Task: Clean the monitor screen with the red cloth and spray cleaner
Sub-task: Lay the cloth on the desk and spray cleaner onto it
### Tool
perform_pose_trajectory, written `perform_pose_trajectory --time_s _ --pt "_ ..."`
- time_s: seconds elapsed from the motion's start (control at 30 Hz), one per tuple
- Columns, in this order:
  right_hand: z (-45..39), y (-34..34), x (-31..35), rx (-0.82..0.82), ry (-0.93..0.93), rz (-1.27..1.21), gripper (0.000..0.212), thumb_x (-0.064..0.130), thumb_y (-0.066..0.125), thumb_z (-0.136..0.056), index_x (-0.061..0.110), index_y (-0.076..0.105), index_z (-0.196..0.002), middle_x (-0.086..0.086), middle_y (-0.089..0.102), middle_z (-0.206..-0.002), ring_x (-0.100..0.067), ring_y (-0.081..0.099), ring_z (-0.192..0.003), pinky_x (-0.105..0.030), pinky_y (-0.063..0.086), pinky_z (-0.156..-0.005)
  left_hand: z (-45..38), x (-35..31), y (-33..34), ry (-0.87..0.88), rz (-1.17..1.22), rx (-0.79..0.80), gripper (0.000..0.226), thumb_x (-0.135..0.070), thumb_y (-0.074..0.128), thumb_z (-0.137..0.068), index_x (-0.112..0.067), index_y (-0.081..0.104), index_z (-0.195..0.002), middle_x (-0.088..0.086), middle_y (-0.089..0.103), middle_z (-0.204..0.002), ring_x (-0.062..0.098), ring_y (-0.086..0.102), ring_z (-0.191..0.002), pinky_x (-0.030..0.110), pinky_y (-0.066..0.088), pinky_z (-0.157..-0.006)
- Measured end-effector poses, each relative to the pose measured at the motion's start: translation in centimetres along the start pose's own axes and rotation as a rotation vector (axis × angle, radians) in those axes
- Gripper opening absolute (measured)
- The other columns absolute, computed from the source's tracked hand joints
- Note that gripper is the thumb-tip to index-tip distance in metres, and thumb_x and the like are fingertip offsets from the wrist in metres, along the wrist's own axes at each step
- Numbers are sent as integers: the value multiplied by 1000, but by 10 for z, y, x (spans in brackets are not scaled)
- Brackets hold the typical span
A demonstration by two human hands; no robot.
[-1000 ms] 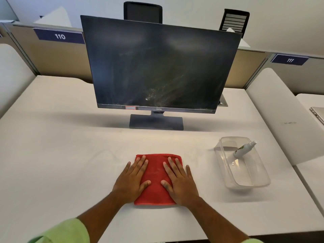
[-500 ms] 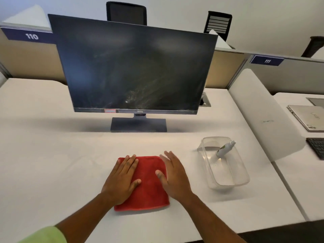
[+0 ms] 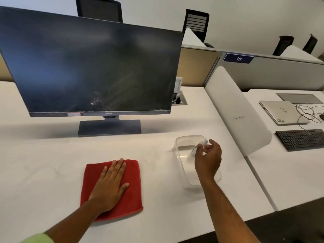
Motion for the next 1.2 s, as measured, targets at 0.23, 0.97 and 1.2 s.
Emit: perform_pose_trajectory --time_s 0.23,0.97,1.2 --pt "-24 7 -18 62 88 109 49 31 73 -96 7 58 -137 -11 64 -124 -22 64 -96 -30 44 -87 -2 2 4 -14 -26 16 76 -67 9 -97 -26 -17 -157 -9 -19 -165 11 -22 -151 41 -4 -125" --pt "30 -21 72 33 -361 -148 17 14 78 -94 21 71 -107 1 65 -104 -6 64 -84 -23 53 -67 -7 -29 -53 -22 166 -18 80 -61 42 -97 -27 6 -160 -8 -4 -168 16 -6 -155 39 1 -124" --pt "115 32 106 414 -215 -351 19 18 75 -96 33 68 -105 16 75 -108 -4 69 -101 -14 53 -79 -2 -50 -97 -33 426 -164 81 -67 49 -89 -37 16 -157 -12 16 -166 14 12 -154 33 16 -116"
Point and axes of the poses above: each hand's wrist, its own z-axis away from the middle knuckle, its own y-axis out of the palm, x = y × z, the point moved 7 cm from there along -z, towards the middle knuckle
